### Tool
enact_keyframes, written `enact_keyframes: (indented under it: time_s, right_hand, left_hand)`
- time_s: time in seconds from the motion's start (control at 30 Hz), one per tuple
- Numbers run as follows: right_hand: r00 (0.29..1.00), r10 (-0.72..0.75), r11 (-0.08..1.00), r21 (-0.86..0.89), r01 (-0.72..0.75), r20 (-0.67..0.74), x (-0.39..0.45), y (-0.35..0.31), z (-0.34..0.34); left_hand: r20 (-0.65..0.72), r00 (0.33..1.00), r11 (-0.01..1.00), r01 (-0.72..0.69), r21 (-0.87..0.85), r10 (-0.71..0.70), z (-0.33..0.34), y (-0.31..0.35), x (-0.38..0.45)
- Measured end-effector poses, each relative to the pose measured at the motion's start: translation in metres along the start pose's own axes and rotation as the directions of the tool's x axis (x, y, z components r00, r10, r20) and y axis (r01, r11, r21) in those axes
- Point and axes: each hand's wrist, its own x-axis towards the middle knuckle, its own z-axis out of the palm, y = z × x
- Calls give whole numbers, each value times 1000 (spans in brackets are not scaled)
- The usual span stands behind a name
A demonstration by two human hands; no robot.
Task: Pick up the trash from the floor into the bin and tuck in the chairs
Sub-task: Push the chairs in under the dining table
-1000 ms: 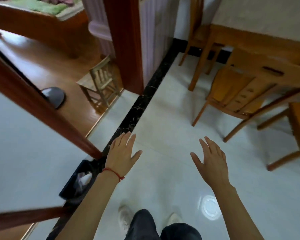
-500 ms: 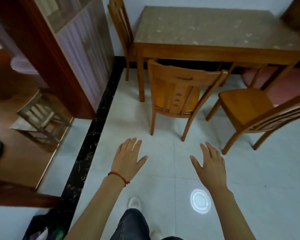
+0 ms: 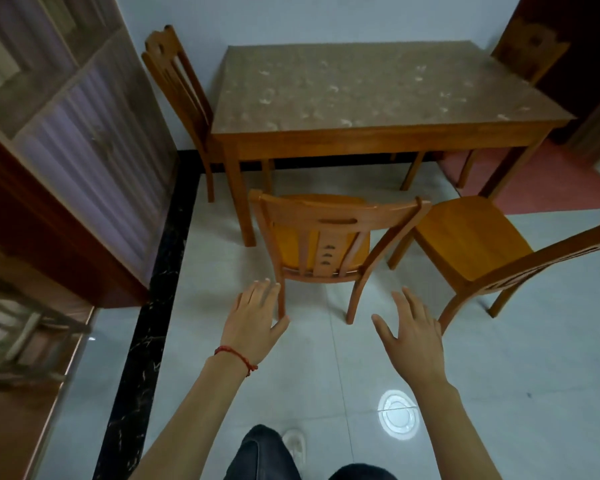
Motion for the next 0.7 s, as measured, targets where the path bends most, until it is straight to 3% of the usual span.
enact_keyframes:
  time_s: [0.27, 0.37, 0.5, 0.6, 0.7]
  right_hand:
    - [999, 51, 996, 74, -52, 14, 86, -3, 6]
    - [990, 133, 967, 212, -138, 37, 123, -1, 12]
    - [952, 281, 832, 465, -303, 118, 163, -4, 18]
    - [919, 333, 710, 585, -391, 210, 189, -4, 21]
    - [873, 398, 541, 696, -472, 282, 212, -1, 25]
  left_hand:
    - [4, 1000, 995, 16, -96, -16, 2, -7, 93]
    - [14, 992, 960, 125, -250, -126, 8, -2, 126]
    - [45, 925, 757, 335, -561, -377, 15, 8, 162]
    - [120, 827, 496, 438, -750, -549, 12, 20, 186]
    - [219, 740, 283, 487, -826, -636, 12, 27, 211]
